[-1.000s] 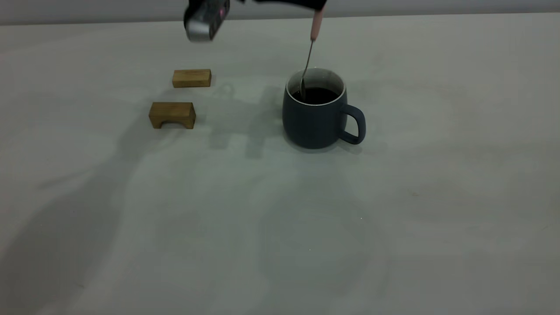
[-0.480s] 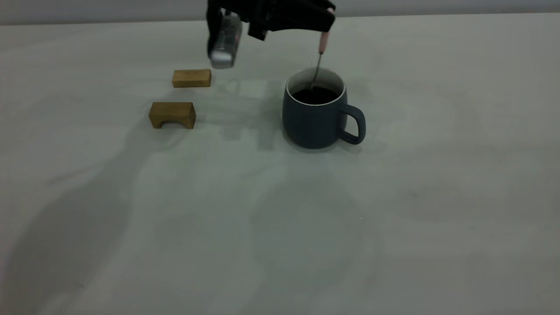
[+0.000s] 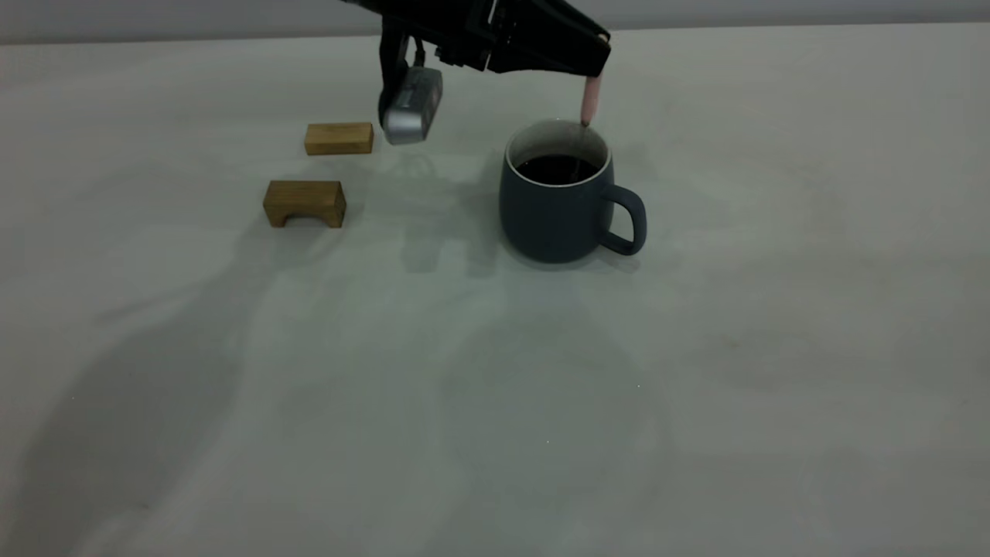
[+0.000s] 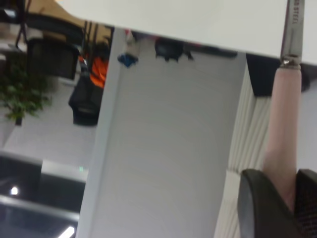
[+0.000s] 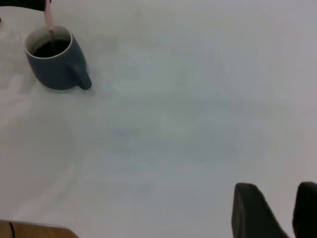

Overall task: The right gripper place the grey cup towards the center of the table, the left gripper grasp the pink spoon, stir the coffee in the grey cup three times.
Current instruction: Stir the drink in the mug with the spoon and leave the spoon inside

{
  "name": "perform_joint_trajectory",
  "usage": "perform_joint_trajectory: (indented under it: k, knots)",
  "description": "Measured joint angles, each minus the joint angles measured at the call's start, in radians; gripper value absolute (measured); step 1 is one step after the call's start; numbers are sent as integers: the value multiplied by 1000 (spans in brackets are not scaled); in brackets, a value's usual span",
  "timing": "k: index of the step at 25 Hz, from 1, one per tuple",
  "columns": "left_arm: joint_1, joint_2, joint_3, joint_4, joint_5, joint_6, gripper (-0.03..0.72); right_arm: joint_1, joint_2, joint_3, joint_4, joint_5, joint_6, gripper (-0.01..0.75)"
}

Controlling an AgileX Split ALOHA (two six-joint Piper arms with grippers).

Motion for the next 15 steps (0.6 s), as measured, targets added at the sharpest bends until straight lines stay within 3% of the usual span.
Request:
perform_joint_trajectory:
  k: [7, 15]
  knots:
    - [1, 0, -91, 107, -41, -28, 177, 0, 0, 0, 0, 0, 0, 243]
    - [1, 22, -92, -3, 14, 7, 177, 0, 0, 0, 0, 0, 0, 243]
